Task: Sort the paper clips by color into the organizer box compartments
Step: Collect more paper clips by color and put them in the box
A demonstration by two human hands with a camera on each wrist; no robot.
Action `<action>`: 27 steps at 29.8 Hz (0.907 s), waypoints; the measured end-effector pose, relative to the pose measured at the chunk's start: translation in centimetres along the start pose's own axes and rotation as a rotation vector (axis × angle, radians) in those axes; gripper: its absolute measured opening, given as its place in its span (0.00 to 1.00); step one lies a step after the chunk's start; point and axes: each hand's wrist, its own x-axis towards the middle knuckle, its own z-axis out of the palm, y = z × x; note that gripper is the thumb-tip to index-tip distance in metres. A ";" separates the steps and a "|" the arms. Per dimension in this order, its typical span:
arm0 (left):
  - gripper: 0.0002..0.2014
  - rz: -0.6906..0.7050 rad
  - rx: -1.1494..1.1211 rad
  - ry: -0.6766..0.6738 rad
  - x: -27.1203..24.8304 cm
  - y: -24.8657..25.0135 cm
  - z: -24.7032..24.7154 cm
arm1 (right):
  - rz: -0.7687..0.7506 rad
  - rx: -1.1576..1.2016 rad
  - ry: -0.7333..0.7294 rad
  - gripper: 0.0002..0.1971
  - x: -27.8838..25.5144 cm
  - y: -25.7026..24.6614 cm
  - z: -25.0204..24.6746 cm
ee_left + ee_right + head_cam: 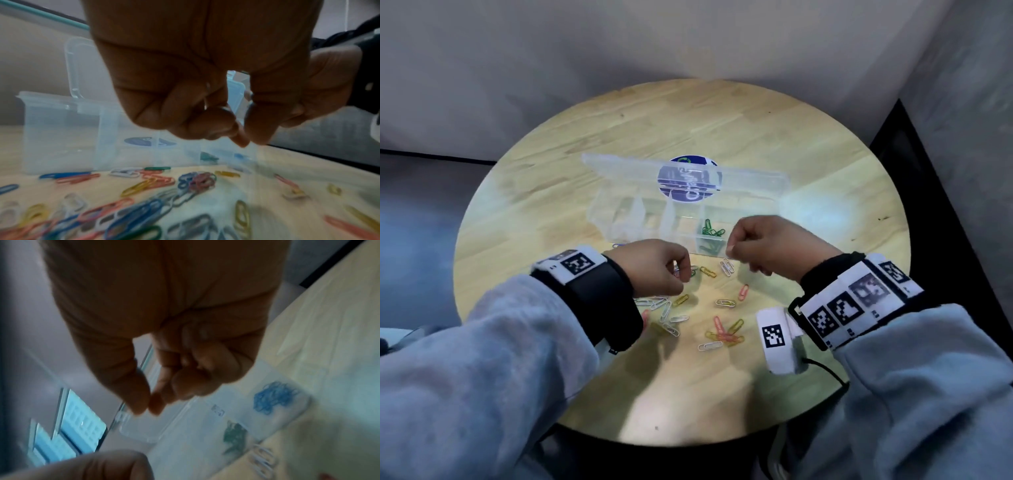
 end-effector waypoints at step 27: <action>0.17 0.122 0.300 -0.094 -0.1 -0.5 3.7 | 0.055 -0.714 -0.165 0.08 0.4 1.5 4.4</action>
